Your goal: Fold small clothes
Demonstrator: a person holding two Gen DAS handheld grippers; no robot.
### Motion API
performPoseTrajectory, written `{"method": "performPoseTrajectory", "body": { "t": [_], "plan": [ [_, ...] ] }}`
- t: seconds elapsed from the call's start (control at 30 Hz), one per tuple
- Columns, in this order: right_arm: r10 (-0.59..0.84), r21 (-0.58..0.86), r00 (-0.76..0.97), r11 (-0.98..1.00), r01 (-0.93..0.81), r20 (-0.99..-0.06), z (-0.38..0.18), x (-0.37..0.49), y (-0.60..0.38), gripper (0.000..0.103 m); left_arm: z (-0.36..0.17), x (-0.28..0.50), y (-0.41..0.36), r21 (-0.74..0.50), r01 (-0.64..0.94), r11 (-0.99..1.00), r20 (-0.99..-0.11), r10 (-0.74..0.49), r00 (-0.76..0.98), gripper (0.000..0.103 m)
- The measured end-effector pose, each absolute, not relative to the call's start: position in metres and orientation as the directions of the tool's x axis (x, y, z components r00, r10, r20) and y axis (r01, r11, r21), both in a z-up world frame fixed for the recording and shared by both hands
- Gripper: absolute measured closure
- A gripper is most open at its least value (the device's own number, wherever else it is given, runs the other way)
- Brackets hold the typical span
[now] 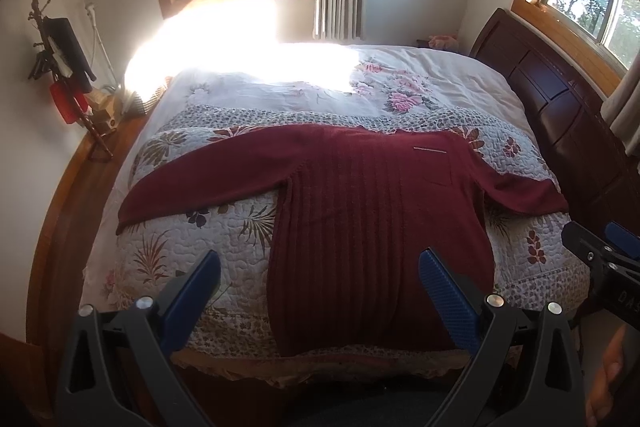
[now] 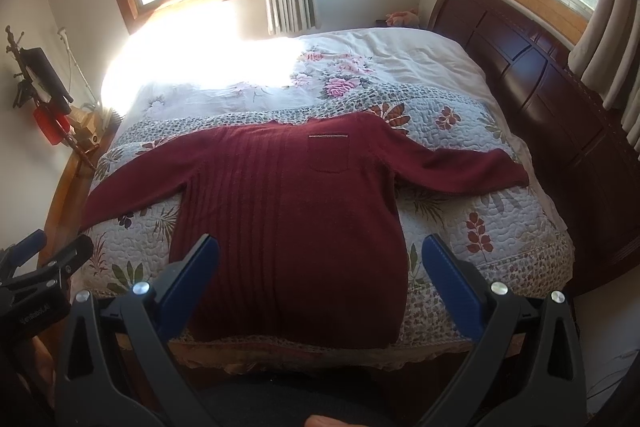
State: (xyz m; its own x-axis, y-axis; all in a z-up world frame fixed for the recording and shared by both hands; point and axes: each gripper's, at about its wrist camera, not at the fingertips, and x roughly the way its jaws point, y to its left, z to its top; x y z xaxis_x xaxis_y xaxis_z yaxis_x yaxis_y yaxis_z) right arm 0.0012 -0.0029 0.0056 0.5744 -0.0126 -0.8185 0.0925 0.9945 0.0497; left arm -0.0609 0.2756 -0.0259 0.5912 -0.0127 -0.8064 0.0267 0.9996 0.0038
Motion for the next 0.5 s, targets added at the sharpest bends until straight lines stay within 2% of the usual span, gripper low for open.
{"method": "performPoseTrajectory", "body": {
  "t": [0.5],
  "plan": [
    [-0.014,0.047,0.576,0.995,0.090,-0.817,0.0067,0.0019,-0.0052,0.003,-0.0246,-0.0602,0.2728,0.005,0.028,1.000,-0.805,-0.012,0.594,0.004]
  ]
}}
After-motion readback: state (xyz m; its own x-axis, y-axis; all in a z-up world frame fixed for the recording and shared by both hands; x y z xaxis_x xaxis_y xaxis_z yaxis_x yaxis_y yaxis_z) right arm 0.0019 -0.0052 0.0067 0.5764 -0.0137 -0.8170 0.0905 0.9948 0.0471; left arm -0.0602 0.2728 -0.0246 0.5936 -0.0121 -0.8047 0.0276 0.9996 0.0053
